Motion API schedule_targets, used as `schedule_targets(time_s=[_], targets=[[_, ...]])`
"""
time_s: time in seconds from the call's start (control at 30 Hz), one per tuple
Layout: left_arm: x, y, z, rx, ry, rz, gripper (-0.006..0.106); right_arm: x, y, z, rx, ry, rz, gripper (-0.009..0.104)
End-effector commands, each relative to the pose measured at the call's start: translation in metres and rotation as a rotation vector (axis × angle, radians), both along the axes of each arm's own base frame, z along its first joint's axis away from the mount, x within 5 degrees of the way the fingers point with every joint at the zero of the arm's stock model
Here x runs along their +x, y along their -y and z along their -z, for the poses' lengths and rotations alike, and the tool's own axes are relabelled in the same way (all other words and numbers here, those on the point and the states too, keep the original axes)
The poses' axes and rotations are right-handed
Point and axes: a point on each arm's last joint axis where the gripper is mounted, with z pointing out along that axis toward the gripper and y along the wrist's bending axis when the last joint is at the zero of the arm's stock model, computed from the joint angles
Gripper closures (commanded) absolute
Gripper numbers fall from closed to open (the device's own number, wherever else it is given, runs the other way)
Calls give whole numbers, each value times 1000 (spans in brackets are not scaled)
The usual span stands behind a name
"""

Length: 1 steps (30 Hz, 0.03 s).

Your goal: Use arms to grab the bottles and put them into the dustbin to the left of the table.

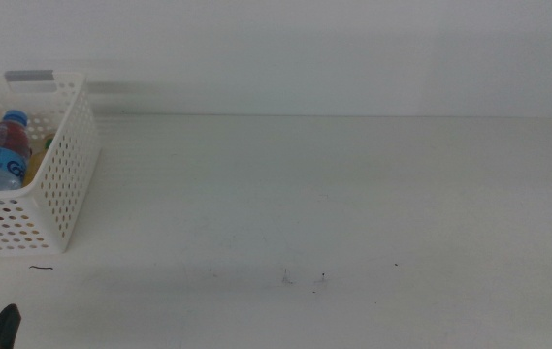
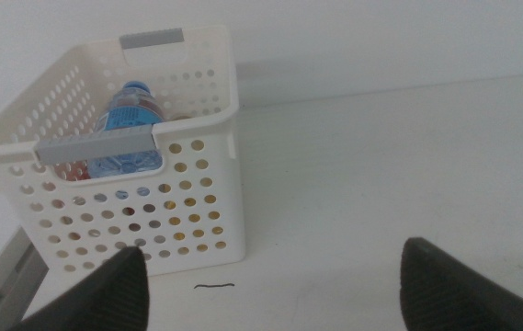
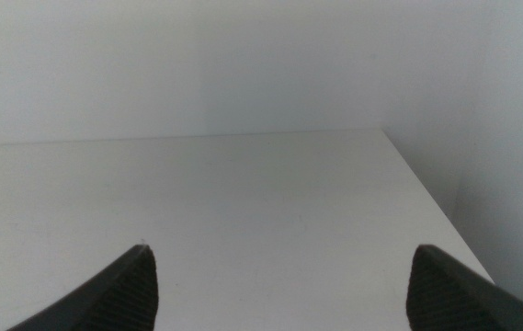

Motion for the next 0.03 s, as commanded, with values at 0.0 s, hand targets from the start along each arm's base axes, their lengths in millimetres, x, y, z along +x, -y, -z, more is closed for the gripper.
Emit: schedule_targets(time_s=[0.0], targets=[[0, 0, -2, -2, 25, -5, 7, 0, 1, 0, -15, 6, 8, 3]])
